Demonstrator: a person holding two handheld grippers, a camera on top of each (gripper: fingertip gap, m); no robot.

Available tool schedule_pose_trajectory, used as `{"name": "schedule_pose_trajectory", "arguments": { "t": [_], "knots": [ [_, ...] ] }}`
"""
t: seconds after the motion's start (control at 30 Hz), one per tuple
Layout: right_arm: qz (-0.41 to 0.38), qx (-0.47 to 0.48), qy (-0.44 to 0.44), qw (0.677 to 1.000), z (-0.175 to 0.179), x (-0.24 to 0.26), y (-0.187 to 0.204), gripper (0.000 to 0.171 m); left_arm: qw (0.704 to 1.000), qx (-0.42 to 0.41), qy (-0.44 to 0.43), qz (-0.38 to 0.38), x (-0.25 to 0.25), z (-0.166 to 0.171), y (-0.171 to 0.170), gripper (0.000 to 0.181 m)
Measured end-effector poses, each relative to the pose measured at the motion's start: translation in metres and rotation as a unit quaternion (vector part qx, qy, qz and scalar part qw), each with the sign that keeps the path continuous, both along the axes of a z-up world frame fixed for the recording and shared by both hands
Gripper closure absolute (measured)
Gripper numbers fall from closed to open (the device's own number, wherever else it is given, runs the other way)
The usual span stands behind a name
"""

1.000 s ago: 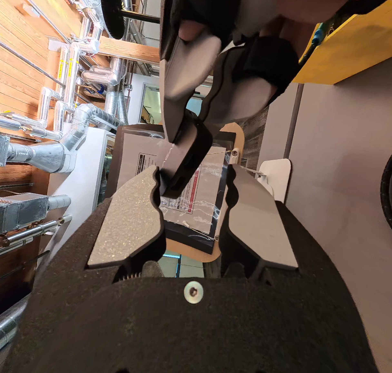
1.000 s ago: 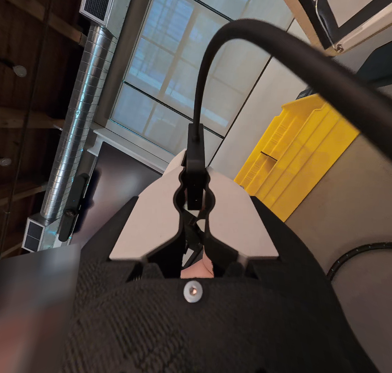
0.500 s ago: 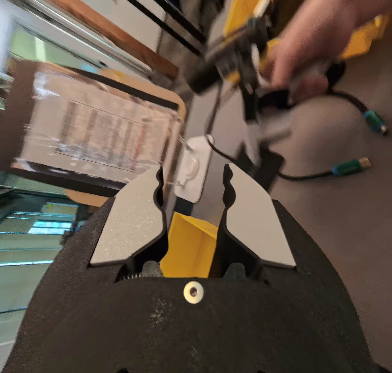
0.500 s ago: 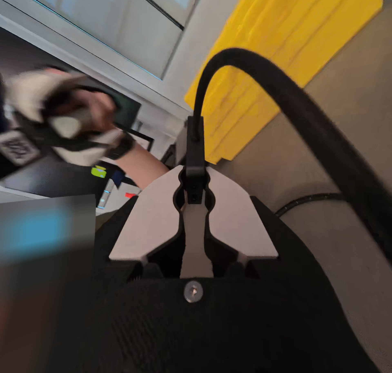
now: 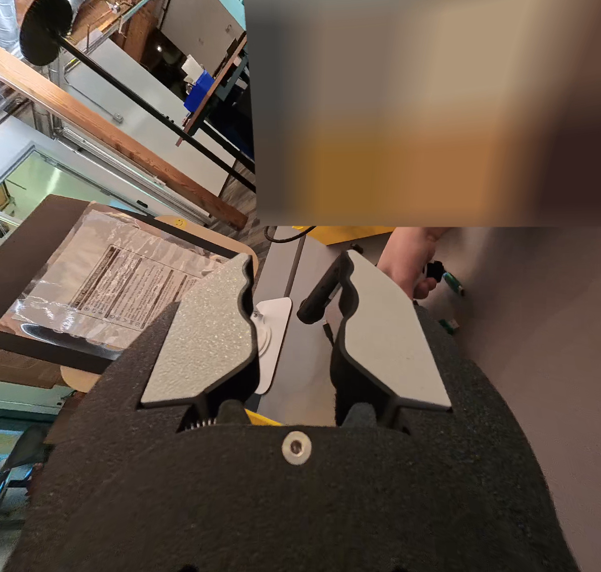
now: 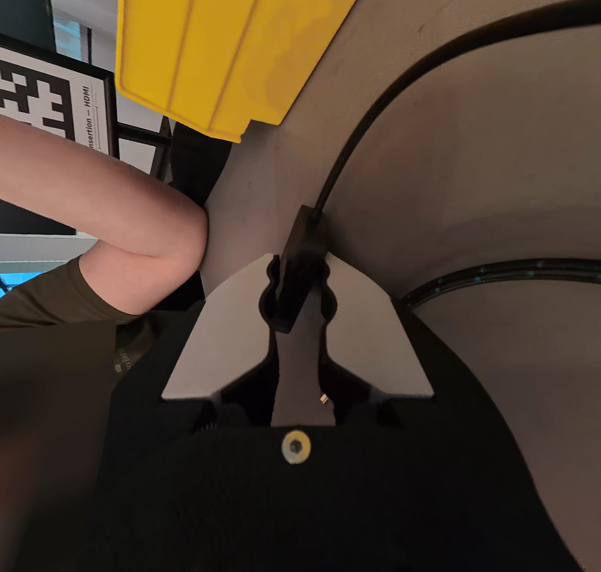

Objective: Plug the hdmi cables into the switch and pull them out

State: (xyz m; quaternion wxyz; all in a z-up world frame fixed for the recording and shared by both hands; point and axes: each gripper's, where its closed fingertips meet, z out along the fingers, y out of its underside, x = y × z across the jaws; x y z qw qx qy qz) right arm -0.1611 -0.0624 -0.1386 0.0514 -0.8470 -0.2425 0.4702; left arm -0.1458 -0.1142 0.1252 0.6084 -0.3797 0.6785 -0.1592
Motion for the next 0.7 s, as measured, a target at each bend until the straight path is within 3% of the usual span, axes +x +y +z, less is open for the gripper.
{"name": "schedule_pose_trajectory", "arguments": {
  "t": [0.1, 0.27, 0.4, 0.53, 0.6, 0.7],
  "knots": [
    [0.009, 0.024, -0.056, 0.998, -0.007, 0.011, 0.001, 0.131, 1.0, 0.002, 0.009, 0.007, -0.001, -0.004, 0.003, 0.13],
    [0.039, 0.055, -0.118, 0.991, -0.005, 0.029, -0.003, 0.128, 1.0, -0.002, 0.022, 0.021, 0.002, -0.008, 0.007, 0.13],
    [0.059, 0.14, -0.176, 0.973, 0.01, 0.051, 0.004, 0.13, 0.999, -0.002, 0.039, 0.034, 0.004, -0.014, 0.011, 0.129],
    [0.162, 0.209, -0.148, 0.953, 0.041, 0.062, -0.017, 0.133, 0.998, -0.003, 0.042, 0.036, 0.005, -0.016, 0.014, 0.129],
    [0.265, 0.242, -0.135, 0.924, 0.045, 0.072, -0.046, 0.132, 0.998, -0.003, 0.045, 0.041, 0.005, -0.017, 0.016, 0.129],
    [0.413, 0.317, -0.197, 0.831, 0.02, 0.103, -0.074, 0.129, 0.998, 0.0, 0.044, 0.047, 0.001, -0.016, 0.018, 0.129]
  ]
}}
